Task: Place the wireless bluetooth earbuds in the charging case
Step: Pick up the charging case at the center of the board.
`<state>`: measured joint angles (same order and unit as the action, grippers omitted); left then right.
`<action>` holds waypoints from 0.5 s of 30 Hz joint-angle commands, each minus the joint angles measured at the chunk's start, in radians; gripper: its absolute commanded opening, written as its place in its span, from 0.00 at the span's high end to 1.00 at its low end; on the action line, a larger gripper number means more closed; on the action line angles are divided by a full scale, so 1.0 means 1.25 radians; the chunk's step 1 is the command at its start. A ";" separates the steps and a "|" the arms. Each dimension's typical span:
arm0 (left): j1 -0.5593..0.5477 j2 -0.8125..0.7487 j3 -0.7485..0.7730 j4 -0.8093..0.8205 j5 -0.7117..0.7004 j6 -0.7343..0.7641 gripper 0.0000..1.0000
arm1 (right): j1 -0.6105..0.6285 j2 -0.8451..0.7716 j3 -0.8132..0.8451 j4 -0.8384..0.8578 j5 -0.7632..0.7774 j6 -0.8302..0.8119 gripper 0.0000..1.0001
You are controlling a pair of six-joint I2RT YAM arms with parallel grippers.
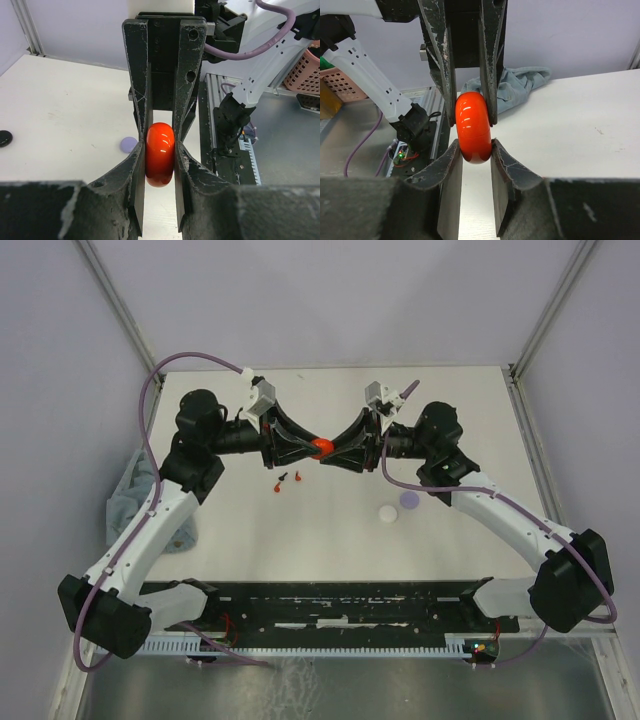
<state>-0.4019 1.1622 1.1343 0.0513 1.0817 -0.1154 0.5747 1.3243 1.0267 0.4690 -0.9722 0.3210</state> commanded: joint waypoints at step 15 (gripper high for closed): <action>-0.010 -0.048 0.012 -0.055 -0.098 0.040 0.39 | 0.000 -0.008 0.017 0.098 -0.004 0.041 0.93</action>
<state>-0.4103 1.1355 1.1343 0.0154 1.0172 -0.1173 0.5739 1.3243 1.0267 0.4957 -0.9733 0.3443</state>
